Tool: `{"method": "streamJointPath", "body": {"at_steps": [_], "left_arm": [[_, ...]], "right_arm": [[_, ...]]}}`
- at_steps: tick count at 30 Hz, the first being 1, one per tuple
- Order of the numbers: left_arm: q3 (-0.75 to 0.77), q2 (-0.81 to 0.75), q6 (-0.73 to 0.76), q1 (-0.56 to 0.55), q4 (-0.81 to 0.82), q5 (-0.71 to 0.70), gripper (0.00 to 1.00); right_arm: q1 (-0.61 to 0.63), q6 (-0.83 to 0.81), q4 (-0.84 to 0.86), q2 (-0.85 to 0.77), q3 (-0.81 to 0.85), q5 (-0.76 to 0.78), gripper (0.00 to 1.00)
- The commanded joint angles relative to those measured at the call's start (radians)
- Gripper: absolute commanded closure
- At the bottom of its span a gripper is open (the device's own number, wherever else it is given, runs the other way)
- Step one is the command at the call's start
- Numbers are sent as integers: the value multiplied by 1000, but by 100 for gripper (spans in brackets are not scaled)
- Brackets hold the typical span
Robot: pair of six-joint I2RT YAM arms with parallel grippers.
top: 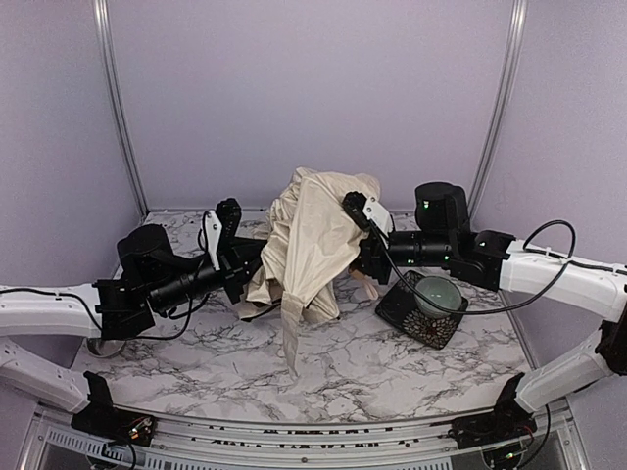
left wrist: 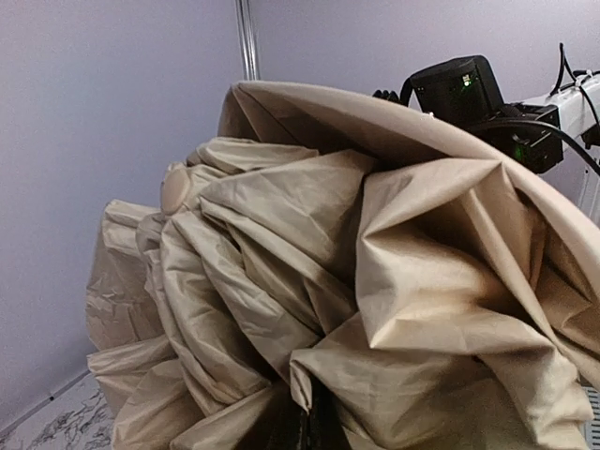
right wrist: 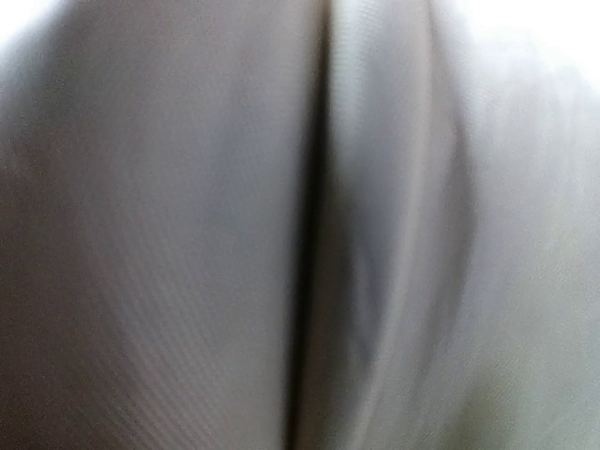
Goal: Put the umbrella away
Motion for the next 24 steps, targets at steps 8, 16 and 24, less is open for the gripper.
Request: {"method": "streamJointPath", "body": {"at_steps": [8, 16, 24], "left_arm": [[-36, 39, -24, 0, 198, 34, 57], [-173, -162, 22, 0, 192, -79, 30], [-175, -105, -51, 0, 177, -2, 41]], "right_arm": [[-29, 67, 104, -66, 41, 56, 100], [-122, 108, 82, -82, 58, 100, 100], [-129, 134, 112, -85, 64, 116, 100]]}}
